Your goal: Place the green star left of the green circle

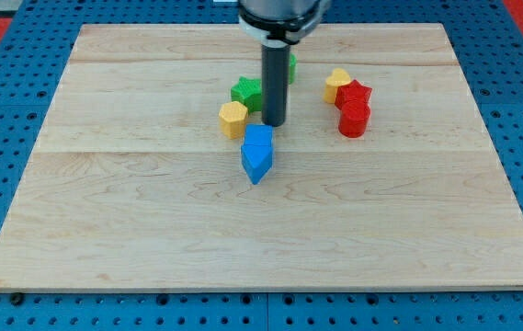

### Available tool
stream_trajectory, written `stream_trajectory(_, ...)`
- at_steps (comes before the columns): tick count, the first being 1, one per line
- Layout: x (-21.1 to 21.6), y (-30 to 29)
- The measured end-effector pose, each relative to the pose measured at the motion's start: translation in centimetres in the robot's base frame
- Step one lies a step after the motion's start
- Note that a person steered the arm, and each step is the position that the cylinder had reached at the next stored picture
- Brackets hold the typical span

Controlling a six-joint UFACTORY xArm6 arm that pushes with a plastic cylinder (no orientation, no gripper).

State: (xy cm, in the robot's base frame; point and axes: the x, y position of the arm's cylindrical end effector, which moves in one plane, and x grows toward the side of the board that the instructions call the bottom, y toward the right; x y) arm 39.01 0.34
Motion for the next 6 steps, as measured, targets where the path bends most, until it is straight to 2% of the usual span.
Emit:
stream_trajectory(3, -6.8, -3.1)
stream_trajectory(4, -6.8, -3.2)
stream_trajectory(6, -6.4, 3.1)
